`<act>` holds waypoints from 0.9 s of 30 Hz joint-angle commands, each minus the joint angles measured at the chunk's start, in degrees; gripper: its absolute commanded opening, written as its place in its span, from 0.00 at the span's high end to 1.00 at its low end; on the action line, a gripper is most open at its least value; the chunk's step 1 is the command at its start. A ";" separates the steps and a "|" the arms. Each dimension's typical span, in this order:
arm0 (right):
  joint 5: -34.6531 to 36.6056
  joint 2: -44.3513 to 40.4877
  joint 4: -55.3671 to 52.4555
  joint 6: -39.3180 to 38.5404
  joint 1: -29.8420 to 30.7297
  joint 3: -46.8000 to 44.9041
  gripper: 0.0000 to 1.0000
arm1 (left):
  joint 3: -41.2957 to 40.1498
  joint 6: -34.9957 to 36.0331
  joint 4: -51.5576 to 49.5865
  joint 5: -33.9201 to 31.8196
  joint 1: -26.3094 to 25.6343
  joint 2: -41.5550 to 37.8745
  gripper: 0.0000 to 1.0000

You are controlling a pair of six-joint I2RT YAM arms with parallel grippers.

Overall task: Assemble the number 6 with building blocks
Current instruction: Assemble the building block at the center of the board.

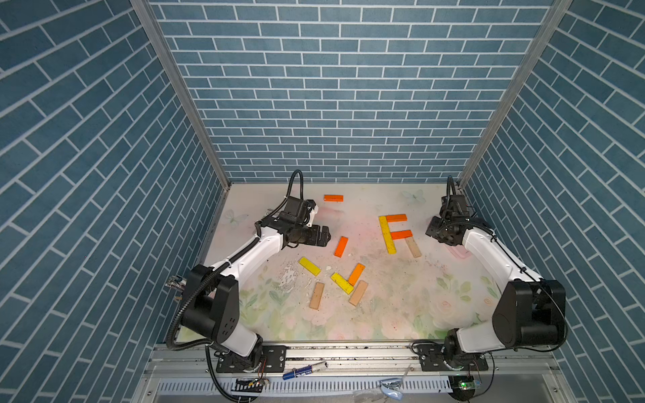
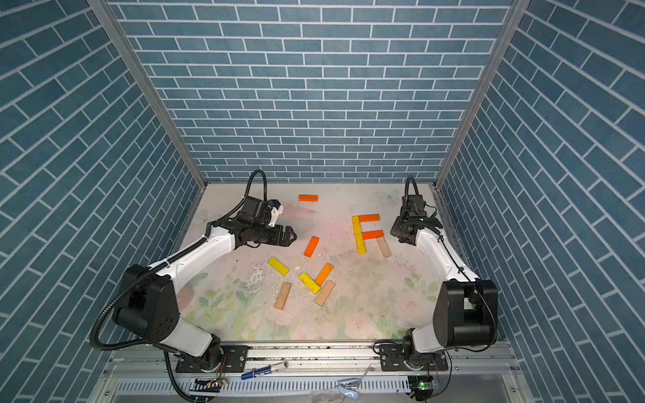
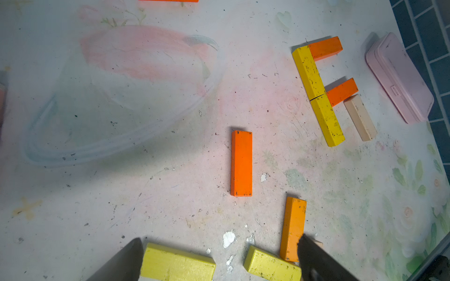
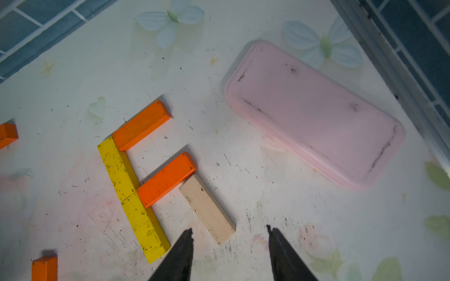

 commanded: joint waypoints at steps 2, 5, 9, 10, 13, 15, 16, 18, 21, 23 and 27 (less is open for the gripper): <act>0.78 5.40 -3.83 -13.43 0.09 4.38 0.44 | 1.13 0.20 -0.61 0.28 -0.66 0.85 0.01; -2.41 9.65 -5.18 -16.37 0.10 6.53 0.43 | 1.31 0.37 -0.75 0.23 -0.93 0.92 0.01; -5.77 12.31 -4.75 -18.35 0.20 7.00 0.43 | 1.31 0.90 -1.08 -0.60 -1.11 1.07 0.01; -6.34 13.00 -5.02 -19.00 0.15 7.19 0.42 | 1.31 0.97 -1.01 -0.67 -1.14 1.09 0.01; -7.54 15.72 -7.17 -21.28 0.30 8.89 0.40 | 1.37 0.95 -1.10 -0.72 -1.13 1.26 0.01; -7.29 17.26 -8.34 -22.72 0.91 9.69 0.39 | 1.48 1.06 -1.13 -0.74 -1.19 1.61 0.01; -7.29 17.73 -8.59 -23.21 1.21 9.79 0.39 | 1.48 1.08 -1.21 -0.76 -1.16 1.69 0.01; -7.58 18.76 -9.01 -24.27 1.77 9.91 0.37 | 1.50 1.03 -1.26 -0.73 -1.19 1.88 0.01; -8.60 20.13 -9.49 -25.50 2.43 10.03 0.35 | 1.48 1.08 -1.13 -0.75 -1.14 1.95 0.01; -9.03 20.98 -9.58 -26.10 2.81 10.16 0.34 | 1.56 1.03 -1.18 -0.71 -1.17 2.07 0.01; -8.76 22.93 -9.63 -26.96 3.46 10.98 0.34 | 1.66 1.16 -1.30 -0.86 -1.16 2.26 0.01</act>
